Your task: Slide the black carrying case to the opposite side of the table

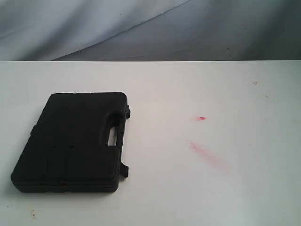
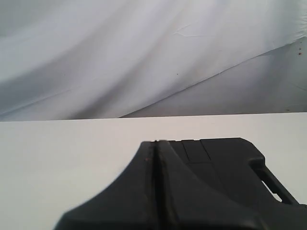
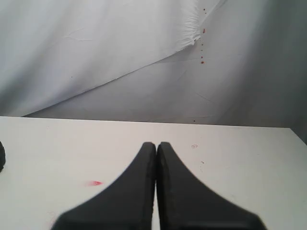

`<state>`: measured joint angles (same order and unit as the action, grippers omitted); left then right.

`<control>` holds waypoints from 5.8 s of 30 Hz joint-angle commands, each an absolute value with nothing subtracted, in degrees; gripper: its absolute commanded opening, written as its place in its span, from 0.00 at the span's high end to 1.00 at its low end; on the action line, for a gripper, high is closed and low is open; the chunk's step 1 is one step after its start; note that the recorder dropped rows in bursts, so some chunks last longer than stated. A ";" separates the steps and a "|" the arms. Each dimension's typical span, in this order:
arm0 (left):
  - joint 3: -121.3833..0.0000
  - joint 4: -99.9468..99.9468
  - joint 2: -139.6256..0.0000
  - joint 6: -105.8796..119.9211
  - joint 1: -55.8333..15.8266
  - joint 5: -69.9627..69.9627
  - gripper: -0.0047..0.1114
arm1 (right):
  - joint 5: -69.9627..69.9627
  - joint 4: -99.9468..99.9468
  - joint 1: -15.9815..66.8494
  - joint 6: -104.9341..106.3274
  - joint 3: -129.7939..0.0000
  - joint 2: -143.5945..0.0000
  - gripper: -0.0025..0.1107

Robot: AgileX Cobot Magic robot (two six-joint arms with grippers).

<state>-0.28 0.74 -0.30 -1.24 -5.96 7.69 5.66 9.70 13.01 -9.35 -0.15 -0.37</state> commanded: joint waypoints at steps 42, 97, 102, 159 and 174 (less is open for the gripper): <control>-19.62 -3.79 -24.80 -5.54 -6.27 4.92 0.96 | 5.42 9.77 12.57 -9.42 0.00 0.00 0.98; -69.66 -7.11 -92.85 -21.05 -34.94 49.26 0.96 | 5.42 9.77 12.57 -9.42 0.00 0.00 0.98; -74.71 -5.57 -98.56 -22.84 -35.07 52.21 0.96 | 5.42 9.77 12.57 -9.42 0.00 0.00 0.98; -94.99 -1.99 -121.56 -19.07 -30.66 58.29 0.63 | 5.42 9.77 12.57 -9.42 0.00 0.00 0.98; -94.99 -1.17 -126.15 -19.20 -30.57 58.29 0.63 | 5.42 9.77 12.57 -9.42 0.00 0.00 0.98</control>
